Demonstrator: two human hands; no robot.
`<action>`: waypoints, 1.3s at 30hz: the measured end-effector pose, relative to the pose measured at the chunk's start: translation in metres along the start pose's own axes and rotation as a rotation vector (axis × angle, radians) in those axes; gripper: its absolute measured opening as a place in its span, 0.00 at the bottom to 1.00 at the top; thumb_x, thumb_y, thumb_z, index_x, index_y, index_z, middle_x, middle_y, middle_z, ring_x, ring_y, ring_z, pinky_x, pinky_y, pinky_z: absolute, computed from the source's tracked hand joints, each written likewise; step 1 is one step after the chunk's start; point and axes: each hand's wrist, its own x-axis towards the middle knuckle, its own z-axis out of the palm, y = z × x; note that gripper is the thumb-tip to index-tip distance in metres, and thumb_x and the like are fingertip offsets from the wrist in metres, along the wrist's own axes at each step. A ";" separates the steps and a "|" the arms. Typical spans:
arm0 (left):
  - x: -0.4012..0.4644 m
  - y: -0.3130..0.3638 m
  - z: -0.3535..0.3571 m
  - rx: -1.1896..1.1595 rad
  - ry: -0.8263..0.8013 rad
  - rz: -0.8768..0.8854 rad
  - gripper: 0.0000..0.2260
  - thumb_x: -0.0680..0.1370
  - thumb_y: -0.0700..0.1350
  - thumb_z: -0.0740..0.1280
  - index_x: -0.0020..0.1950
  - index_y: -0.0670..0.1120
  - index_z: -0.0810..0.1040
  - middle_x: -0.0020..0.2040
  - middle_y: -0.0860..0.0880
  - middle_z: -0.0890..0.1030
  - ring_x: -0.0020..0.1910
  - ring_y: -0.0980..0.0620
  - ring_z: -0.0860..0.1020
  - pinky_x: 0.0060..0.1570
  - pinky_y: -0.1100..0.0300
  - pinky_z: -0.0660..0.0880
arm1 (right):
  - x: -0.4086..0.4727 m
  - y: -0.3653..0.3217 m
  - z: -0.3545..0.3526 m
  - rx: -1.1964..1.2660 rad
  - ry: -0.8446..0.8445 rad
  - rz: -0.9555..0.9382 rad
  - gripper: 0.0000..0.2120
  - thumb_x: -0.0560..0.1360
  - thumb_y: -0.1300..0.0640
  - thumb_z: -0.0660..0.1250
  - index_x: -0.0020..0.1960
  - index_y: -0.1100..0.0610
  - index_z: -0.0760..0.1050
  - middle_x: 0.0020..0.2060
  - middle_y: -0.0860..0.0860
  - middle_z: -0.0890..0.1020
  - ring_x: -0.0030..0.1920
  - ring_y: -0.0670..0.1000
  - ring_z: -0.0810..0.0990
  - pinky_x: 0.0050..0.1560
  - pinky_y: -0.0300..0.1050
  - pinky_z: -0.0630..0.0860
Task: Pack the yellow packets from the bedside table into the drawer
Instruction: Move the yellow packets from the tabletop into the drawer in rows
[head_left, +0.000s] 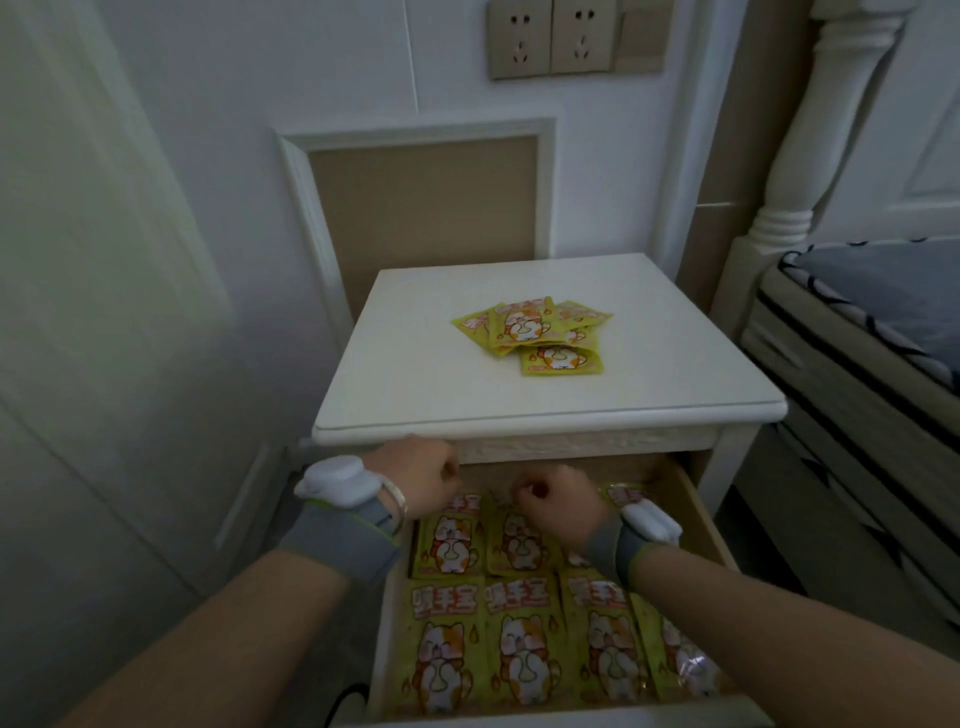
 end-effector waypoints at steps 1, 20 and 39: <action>-0.003 0.002 -0.005 -0.038 0.013 0.010 0.13 0.78 0.51 0.61 0.59 0.51 0.79 0.60 0.49 0.80 0.58 0.48 0.78 0.56 0.56 0.75 | -0.003 -0.007 -0.005 0.019 0.018 -0.045 0.10 0.76 0.55 0.62 0.46 0.53 0.82 0.37 0.52 0.83 0.43 0.54 0.81 0.42 0.45 0.76; 0.070 0.027 -0.028 -0.257 0.390 0.035 0.26 0.78 0.54 0.62 0.74 0.52 0.62 0.74 0.48 0.61 0.72 0.42 0.61 0.70 0.52 0.61 | 0.024 0.014 -0.114 -0.144 0.412 -0.179 0.21 0.76 0.47 0.60 0.66 0.51 0.73 0.64 0.50 0.76 0.66 0.53 0.72 0.65 0.46 0.64; 0.087 0.044 -0.027 -0.004 0.224 0.097 0.29 0.79 0.63 0.49 0.77 0.52 0.54 0.78 0.54 0.54 0.77 0.53 0.52 0.76 0.50 0.48 | 0.034 0.008 -0.105 -0.509 0.148 -0.188 0.22 0.79 0.39 0.50 0.72 0.41 0.64 0.77 0.41 0.48 0.78 0.47 0.41 0.75 0.52 0.35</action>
